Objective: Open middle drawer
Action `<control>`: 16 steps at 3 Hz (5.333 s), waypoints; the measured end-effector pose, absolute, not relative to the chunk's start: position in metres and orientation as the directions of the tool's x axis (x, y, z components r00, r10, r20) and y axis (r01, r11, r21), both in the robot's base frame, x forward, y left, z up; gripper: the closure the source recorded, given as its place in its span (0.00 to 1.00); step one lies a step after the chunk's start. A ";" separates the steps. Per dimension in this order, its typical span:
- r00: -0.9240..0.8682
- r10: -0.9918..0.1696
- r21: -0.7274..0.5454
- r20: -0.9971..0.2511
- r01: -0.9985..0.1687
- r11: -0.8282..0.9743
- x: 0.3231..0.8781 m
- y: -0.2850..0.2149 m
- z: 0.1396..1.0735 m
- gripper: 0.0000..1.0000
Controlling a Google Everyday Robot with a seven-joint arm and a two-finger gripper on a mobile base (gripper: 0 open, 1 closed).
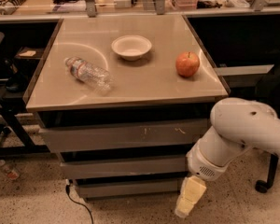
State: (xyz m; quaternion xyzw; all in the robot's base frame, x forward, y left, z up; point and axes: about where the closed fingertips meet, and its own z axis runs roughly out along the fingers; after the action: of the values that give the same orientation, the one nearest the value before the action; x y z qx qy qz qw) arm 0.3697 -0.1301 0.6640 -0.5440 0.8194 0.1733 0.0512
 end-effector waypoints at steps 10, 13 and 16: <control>-0.501 -0.724 0.148 -0.475 -0.856 0.495 0.520 -0.095 0.448 0.00; -0.487 -0.800 0.197 -0.352 -0.874 0.445 0.495 -0.095 0.431 0.00; -0.550 -0.810 0.344 -0.202 -0.815 0.467 0.387 -0.130 0.453 0.00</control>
Offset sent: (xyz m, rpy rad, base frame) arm 0.0545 0.0198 -0.1011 0.0777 -0.0542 -0.0834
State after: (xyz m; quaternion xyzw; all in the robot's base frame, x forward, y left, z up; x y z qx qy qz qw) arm 0.3875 -0.1300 0.4529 -0.4742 0.8566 0.2036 0.0054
